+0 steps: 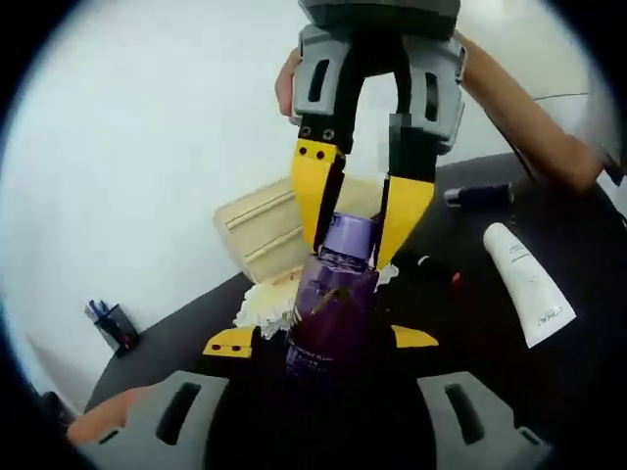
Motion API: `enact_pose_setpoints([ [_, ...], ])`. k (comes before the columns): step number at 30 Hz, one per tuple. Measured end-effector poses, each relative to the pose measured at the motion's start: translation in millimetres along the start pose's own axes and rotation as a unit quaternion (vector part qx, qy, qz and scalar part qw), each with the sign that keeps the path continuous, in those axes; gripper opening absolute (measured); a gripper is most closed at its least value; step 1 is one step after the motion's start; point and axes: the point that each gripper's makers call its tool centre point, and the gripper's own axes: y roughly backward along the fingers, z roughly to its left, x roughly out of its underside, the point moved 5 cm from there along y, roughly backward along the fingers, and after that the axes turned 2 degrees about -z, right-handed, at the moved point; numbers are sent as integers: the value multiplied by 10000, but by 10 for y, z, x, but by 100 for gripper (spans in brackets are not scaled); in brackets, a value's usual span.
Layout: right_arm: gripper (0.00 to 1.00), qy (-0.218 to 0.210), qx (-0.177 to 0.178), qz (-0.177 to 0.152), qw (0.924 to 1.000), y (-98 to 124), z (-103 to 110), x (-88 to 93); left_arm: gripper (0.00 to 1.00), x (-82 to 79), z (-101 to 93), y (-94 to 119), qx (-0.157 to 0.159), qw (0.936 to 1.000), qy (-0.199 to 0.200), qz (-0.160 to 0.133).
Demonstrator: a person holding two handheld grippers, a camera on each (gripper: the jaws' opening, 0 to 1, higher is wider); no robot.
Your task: Open the drawer, pick up the cosmetic bottles from the table one by one, place them into the drawer, release the gripper, close the drawer, and move the gripper away
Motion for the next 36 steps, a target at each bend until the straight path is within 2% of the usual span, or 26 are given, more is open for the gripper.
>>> enact_pose_setpoints([
  [2,15,60,-8,-21,10000,18,33,-35,44,-23,-7,-18,52,10000,-2,-26],
  [6,15,133,-20,-98,9999,38,69,-85,29,-67,-100,-51,218,9997,-91,26],
  [10,15,93,-51,-203,9997,42,74,-92,28,-59,-118,-64,155,9997,-181,59],
  [15,16,27,7,-444,9990,37,34,-102,26,-46,-96,-46,-58,10000,0,38],
  [17,16,-69,75,-596,9982,29,-9,-104,26,-32,-78,-45,-170,9997,147,-6],
  [20,16,-445,382,-865,9945,35,-134,-110,25,-7,-26,-40,-359,9984,439,-31],
  [23,16,-686,592,-1199,9886,39,-231,-147,24,37,62,-28,-583,9956,734,-13],
  [25,16,-827,740,-1586,9811,64,-305,-194,24,63,110,-15,-652,9939,888,-21],
  [27,17,-1086,966,-2065,9676,117,-419,-249,24,72,124,-8,-751,9930,914,6],
  [29,17,-1493,1171,-2584,9472,193,-541,-294,24,84,148,-6,-881,9912,985,35],
  [30,18,-1629,1350,-2881,9339,246,-615,-317,24,90,170,-1,-967,9904,984,49],
  [31,18,-2005,1644,-3263,9090,319,-741,-318,24,104,195,3,-1077,9890,1007,76],
  [32,18,-2235,1819,-3536,8899,370,-822,-314,24,120,223,7,-1164,9875,1060,89],
  [33,18,-2527,1964,-3770,8692,407,-993,-297,24,131,258,16,-1279,9849,1162,94],
  [34,19,-2886,2053,-3953,8475,430,-1085,-263,24,148,312,28,-1424,9824,1206,116],
  [36,20,-3526,1910,-4310,8084,427,-1148,-202,24,174,374,53,-1628,9780,1300,132],
])
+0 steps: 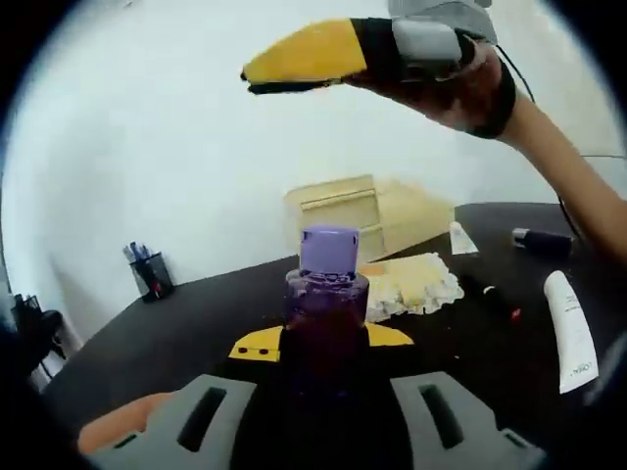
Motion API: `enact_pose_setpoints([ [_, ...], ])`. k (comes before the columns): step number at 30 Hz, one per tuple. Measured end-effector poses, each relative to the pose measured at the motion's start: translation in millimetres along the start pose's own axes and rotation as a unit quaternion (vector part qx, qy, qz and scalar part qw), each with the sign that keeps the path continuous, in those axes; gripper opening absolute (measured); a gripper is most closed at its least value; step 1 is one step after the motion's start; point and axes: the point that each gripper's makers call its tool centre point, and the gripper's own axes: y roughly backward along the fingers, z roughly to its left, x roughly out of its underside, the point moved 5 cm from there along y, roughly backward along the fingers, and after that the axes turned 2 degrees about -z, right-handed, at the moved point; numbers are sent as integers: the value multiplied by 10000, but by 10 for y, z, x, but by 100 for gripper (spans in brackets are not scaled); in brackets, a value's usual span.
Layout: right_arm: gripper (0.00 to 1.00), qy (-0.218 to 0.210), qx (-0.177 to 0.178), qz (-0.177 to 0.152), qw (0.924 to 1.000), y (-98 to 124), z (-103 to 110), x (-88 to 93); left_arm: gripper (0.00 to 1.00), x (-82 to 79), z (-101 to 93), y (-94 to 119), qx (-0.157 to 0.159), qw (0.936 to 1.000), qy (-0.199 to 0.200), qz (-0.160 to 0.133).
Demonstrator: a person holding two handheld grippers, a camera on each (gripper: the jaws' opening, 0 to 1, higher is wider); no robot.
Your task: Open the drawer, pick up the cosmetic bottles from the table one by one, place them into the drawer, release the gripper, close the drawer, and move the gripper away
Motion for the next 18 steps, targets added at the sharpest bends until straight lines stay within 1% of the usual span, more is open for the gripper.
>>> enact_pose_setpoints([
  [1,22,-359,-4,-114,9993,-54,-69,-1,24,-7,40,7,-111,9999,87,-27],
  [2,23,-632,-20,-145,9979,-78,-112,35,24,-17,86,14,-231,9996,166,-56],
  [3,24,-763,5,-214,9969,-74,-100,53,24,-26,134,22,-364,9991,214,-85],
  [6,24,-1183,202,-336,9922,-160,-198,162,24,-43,296,40,-821,9961,285,-141],
  [7,24,-1324,195,-350,9904,-152,-97,221,24,-48,343,49,-971,9947,306,-163],
  [8,24,-1522,211,-389,9874,-182,-46,265,24,-45,386,61,-1124,9931,309,-152],
  [9,24,-1638,230,-393,9854,-206,-28,282,24,-43,409,67,-1201,9922,311,-147],
  [10,24,-1589,171,-375,9864,-242,12,306,24,-44,431,72,-1257,9913,343,-156],
  [11,24,-1593,34,-267,9869,-271,121,371,24,-45,453,81,-1320,9903,393,-161],
  [12,24,-1573,-14,-155,9874,-296,168,411,24,-48,483,92,-1417,9889,419,-166],
  [13,24,-1465,-94,-44,9892,-349,246,473,24,-56,513,102,-1513,9874,431,-193],
  [14,24,-1440,-108,47,9895,-373,284,507,24,-66,544,110,-1558,9865,446,-238],
  [15,24,-1407,-116,98,9899,-449,261,521,24,-79,587,122,-1648,9847,494,-289],
  [16,24,-1388,-101,169,9901,-501,295,558,24,-82,590,140,-1684,9838,519,-315],
  [18,24,-1383,-33,190,9902,-514,360,614,24,-85,604,161,-1746,9824,577,-340],
])
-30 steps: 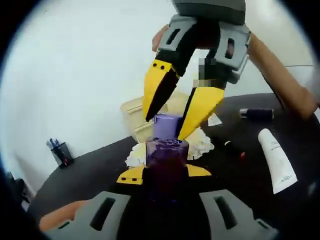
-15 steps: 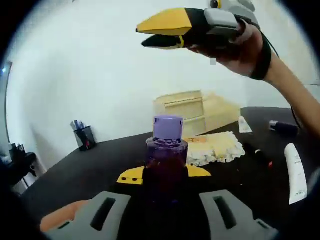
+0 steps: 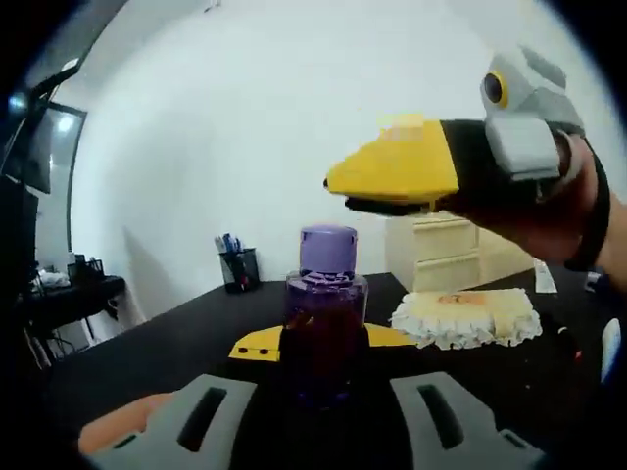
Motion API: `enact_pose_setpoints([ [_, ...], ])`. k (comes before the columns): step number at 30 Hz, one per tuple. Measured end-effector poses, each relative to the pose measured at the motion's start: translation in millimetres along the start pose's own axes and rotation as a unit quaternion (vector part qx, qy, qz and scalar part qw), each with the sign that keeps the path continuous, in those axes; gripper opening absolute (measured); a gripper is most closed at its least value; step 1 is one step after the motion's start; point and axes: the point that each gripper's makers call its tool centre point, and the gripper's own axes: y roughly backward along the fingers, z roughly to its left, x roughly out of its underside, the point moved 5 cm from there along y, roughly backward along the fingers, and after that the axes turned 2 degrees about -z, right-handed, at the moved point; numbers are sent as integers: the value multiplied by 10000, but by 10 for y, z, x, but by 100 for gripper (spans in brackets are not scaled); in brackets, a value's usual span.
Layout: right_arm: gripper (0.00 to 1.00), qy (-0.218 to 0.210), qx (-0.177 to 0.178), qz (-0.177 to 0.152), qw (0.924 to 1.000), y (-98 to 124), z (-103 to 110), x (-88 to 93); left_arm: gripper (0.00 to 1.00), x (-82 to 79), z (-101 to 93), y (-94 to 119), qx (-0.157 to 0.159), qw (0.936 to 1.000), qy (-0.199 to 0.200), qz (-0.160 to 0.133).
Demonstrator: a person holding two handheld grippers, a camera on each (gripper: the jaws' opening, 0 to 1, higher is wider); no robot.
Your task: Open the drawer, pick up the cosmetic bottles from the table one by one, place them into the drawer, release the gripper, close the drawer, and move the gripper away
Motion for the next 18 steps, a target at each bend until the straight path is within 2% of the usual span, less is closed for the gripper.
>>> enact_pose_setpoints([
  [10,20,-6,204,12,9998,-34,98,185,24,-19,-32,39,-112,9999,-56,-74],
  [15,15,187,261,-62,9995,-87,89,133,24,-32,-55,49,-142,9997,-163,-100],
  [18,15,232,194,45,9995,-75,67,129,24,-27,-33,36,-119,9997,-174,-99],
])
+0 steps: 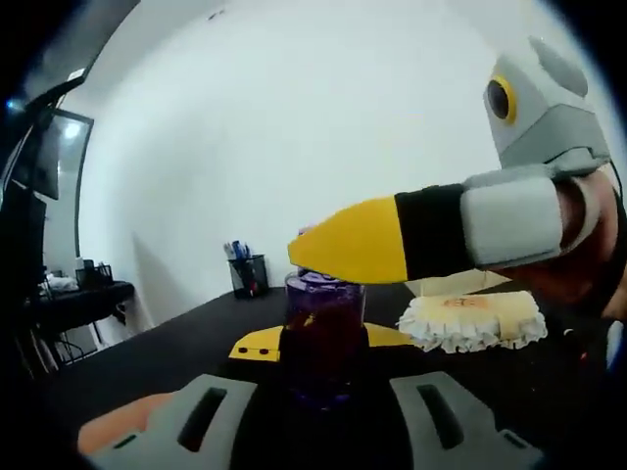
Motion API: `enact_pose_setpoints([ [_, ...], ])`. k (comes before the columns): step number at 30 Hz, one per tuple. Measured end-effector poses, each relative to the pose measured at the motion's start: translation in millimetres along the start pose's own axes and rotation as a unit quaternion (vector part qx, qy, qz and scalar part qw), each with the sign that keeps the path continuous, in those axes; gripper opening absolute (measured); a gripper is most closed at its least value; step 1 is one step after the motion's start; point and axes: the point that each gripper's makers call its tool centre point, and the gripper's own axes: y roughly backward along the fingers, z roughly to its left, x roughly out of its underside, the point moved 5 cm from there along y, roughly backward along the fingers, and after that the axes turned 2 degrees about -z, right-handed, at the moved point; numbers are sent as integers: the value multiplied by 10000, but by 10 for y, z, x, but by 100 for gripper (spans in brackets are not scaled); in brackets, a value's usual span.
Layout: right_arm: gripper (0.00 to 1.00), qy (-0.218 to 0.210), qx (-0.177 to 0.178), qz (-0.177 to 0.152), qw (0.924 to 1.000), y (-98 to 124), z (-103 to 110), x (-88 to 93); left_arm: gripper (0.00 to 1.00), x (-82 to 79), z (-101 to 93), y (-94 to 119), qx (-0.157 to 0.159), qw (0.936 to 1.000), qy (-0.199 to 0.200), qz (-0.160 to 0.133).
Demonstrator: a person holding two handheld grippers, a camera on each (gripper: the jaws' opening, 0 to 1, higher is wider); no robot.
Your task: Open the drawer, pick up the cosmetic bottles from the table one by one, place them into the drawer, release the gripper, close the drawer, and move the gripper away
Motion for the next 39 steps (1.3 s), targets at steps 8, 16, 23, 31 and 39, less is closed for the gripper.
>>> enact_pose_setpoints([
  [8,14,64,-414,306,9987,88,-83,6,31,-34,-47,-27,442,9984,277,-207],
  [16,14,-242,-1065,195,9938,197,-91,-13,35,10,-208,-32,893,9954,327,-82],
  [23,14,-138,-1373,254,9901,239,-12,12,29,27,-245,-3,952,9952,222,-2],
  [31,15,-220,-1130,63,9933,170,63,7,27,11,-106,-19,605,9978,254,6],
  [39,19,-540,-530,-207,9969,40,115,-14,27,5,22,10,82,9993,352,19],
])
